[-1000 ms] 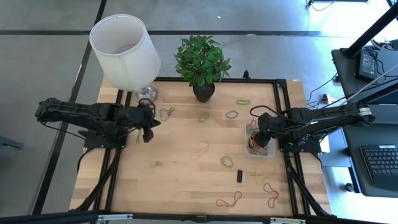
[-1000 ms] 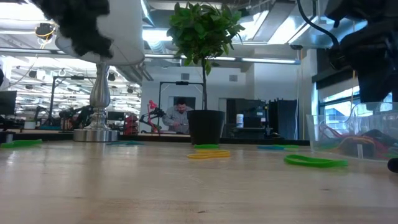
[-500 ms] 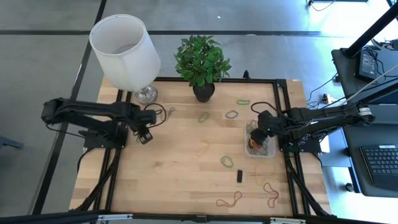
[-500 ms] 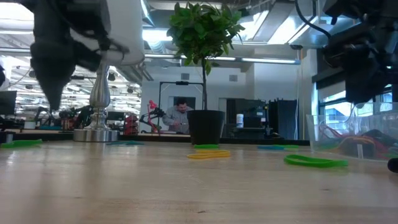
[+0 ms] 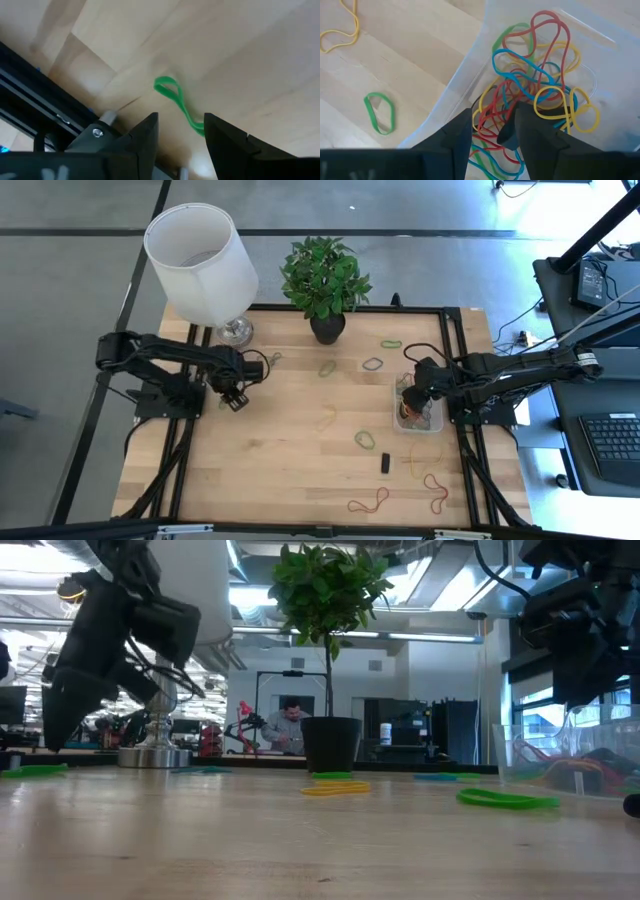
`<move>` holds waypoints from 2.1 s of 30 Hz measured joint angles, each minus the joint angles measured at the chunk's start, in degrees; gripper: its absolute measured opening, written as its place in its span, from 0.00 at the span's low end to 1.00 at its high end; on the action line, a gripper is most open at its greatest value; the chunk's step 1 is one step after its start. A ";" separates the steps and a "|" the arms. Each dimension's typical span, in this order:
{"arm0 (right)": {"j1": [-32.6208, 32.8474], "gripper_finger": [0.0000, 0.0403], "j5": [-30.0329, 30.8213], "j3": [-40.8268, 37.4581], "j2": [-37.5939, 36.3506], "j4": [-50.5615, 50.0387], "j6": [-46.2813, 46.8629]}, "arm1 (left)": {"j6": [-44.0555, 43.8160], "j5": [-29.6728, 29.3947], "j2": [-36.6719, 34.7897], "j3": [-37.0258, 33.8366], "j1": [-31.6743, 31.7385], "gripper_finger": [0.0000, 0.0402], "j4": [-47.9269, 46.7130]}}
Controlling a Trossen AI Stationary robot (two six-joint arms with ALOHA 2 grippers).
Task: Pick and place rubber bands into bin
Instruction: Put the green rubber band into the transparent bin
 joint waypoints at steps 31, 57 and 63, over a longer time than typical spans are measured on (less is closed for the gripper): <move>0.01 0.38 1.46 -0.20 0.02 11.88 -3.29 | 3.19 4.03 2.59 5.54 -1.45 0.01 19.85; 0.02 0.38 1.51 -0.26 15.86 80.60 -42.24 | 38.05 0.06 2.52 23.69 -8.56 0.01 60.74; 0.02 0.38 1.48 3.34 21.71 83.08 -46.09 | 38.95 -0.43 2.52 23.69 -10.21 0.01 62.95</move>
